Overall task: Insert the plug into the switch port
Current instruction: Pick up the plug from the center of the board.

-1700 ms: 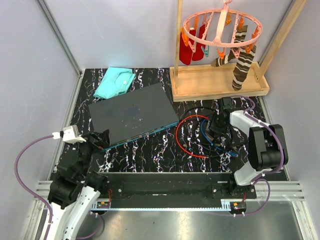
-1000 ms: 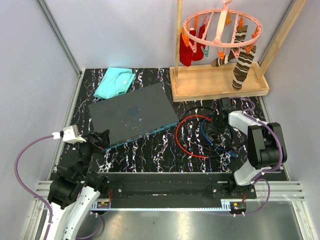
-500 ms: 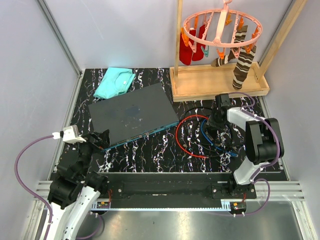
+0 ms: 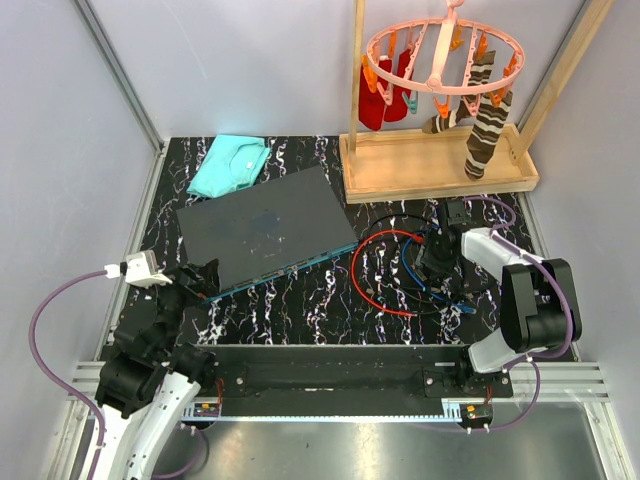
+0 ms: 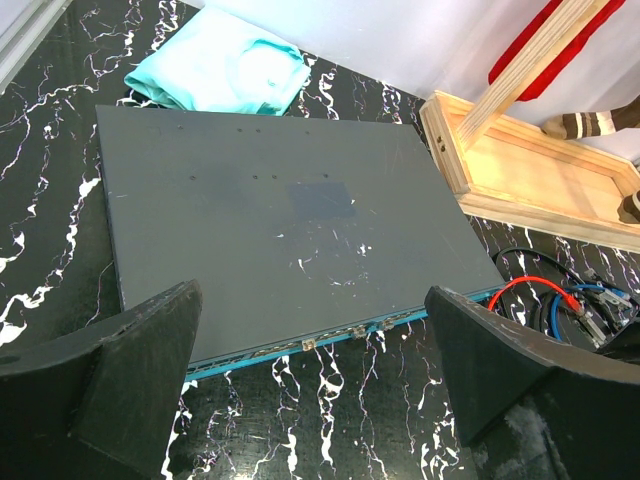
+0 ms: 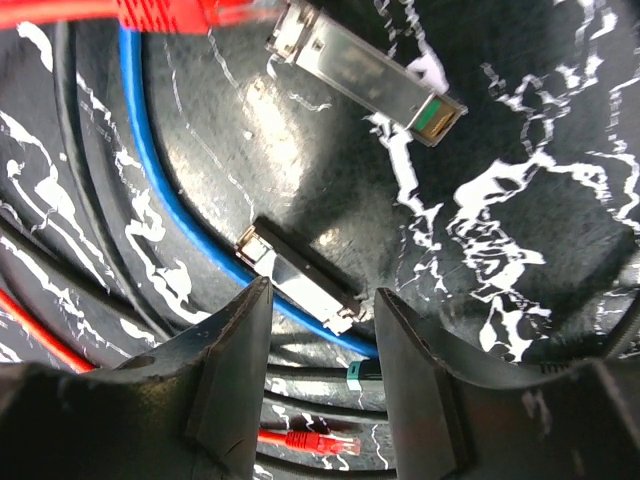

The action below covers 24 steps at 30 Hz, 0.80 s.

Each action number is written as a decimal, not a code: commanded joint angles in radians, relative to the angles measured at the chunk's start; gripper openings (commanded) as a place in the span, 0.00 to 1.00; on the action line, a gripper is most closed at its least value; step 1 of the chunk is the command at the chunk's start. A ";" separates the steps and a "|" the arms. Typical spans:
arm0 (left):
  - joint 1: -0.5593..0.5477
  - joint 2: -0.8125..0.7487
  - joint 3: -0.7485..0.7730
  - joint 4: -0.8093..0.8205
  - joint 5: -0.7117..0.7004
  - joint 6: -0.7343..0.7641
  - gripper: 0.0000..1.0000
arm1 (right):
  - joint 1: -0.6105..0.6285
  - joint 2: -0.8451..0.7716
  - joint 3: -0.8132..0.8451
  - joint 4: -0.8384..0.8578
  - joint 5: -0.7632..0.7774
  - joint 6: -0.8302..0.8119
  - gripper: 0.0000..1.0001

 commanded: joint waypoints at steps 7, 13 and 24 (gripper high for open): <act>-0.006 0.017 -0.006 0.046 0.010 0.001 0.99 | 0.006 0.039 -0.006 -0.011 -0.028 -0.049 0.51; -0.006 0.016 -0.007 0.048 0.009 0.001 0.99 | 0.018 0.065 -0.009 -0.011 -0.006 -0.052 0.49; -0.006 0.014 -0.006 0.046 0.009 0.001 0.99 | 0.019 0.039 -0.001 0.026 -0.020 -0.035 0.18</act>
